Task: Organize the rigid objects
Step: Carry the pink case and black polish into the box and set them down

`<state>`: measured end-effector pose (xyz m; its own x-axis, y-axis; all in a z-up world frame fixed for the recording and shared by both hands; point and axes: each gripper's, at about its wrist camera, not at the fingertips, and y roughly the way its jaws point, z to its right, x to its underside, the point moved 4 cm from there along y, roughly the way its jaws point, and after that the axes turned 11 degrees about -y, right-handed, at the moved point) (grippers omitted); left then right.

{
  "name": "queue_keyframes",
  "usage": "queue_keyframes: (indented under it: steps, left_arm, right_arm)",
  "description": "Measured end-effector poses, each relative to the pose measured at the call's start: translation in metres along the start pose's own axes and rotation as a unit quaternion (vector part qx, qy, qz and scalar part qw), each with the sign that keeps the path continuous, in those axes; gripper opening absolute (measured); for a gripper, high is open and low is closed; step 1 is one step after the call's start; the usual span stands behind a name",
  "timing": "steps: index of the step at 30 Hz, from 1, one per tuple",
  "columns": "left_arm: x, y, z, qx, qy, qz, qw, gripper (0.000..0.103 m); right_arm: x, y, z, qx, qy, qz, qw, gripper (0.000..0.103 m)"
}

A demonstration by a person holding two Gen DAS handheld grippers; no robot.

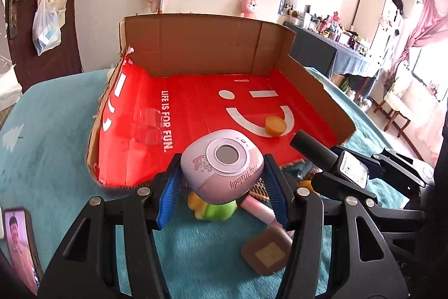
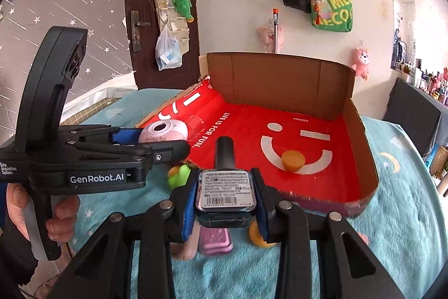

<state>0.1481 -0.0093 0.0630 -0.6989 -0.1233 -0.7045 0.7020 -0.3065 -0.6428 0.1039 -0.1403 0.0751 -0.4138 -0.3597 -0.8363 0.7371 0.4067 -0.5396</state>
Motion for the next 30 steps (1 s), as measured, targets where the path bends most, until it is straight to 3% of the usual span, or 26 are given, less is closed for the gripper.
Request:
queue_keyframes:
  steps: [15,30]
  left_arm:
    - [-0.017,0.053,-0.009,0.013,-0.014,-0.064,0.9977,0.054]
    - [-0.016,0.103,-0.024,-0.017,-0.028,-0.115,0.9929,0.054]
  right_arm:
    - [-0.016,0.057,0.035,-0.033,0.037,-0.073,0.996,0.037]
    - [0.000,0.111,0.058,-0.069,0.101,-0.150,0.981,0.037]
